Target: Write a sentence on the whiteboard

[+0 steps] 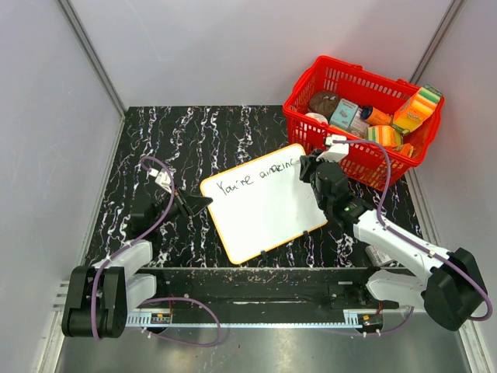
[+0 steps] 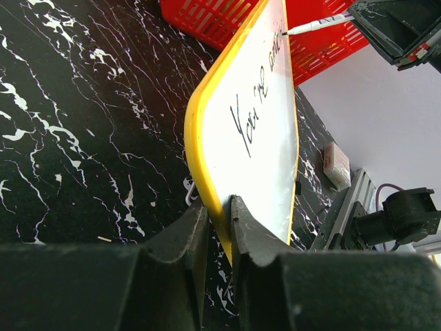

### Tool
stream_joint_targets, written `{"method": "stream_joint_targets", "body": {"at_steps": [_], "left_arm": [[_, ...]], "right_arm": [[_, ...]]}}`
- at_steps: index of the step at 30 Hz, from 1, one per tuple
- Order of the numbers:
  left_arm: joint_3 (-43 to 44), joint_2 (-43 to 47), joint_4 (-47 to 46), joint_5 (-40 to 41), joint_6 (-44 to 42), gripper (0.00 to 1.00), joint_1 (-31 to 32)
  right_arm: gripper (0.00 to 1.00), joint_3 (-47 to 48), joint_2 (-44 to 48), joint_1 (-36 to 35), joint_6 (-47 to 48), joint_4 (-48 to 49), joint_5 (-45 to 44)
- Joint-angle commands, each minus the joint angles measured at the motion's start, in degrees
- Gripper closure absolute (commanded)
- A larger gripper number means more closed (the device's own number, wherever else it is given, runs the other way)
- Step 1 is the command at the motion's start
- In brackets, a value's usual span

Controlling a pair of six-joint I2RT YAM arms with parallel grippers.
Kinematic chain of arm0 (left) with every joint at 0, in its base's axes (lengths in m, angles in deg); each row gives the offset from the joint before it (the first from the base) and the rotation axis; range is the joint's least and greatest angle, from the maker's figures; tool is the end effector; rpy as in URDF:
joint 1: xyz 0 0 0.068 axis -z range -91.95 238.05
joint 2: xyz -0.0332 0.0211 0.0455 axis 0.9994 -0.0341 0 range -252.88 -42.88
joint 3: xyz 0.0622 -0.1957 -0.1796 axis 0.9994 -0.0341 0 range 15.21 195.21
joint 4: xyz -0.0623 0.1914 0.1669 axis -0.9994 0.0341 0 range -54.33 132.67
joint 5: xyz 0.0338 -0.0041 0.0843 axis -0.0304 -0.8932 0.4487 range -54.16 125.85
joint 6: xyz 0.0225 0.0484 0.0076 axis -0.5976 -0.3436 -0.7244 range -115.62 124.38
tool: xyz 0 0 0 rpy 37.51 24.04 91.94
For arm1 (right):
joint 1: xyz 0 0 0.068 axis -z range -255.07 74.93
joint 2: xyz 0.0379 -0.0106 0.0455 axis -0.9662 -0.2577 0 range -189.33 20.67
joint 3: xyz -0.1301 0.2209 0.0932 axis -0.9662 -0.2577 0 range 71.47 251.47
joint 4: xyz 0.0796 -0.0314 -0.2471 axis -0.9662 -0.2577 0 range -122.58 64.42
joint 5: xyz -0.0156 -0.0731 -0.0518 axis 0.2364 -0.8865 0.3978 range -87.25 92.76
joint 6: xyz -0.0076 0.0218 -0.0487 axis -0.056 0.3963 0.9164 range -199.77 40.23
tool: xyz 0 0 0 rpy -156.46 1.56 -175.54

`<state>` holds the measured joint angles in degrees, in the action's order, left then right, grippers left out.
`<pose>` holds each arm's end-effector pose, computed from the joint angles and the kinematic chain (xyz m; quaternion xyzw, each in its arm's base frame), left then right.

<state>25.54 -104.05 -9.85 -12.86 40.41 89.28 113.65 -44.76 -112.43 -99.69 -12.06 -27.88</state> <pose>0.1904 -0.0309 0.1836 0.0637 0.7257 -0.4848 0.4841 0.2194 0.1447 0.2944 0.0564 0.7547 0.1208 0.6424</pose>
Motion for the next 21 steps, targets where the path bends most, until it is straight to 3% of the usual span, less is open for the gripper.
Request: {"method": "stream_joint_targets", "body": {"at_steps": [1,21], "left_arm": [[-0.57,0.70,-1.50,-0.07,-4.04,1.00,0.26],[-0.57,0.96,-1.42,0.02,-3.95,1.00,0.26]], "right_arm": [[1.00,1.07,-0.22,0.36,0.41,-1.92,-2.59],[1.00,4.14,-2.86,0.36,0.76,0.19,-4.09]]}}
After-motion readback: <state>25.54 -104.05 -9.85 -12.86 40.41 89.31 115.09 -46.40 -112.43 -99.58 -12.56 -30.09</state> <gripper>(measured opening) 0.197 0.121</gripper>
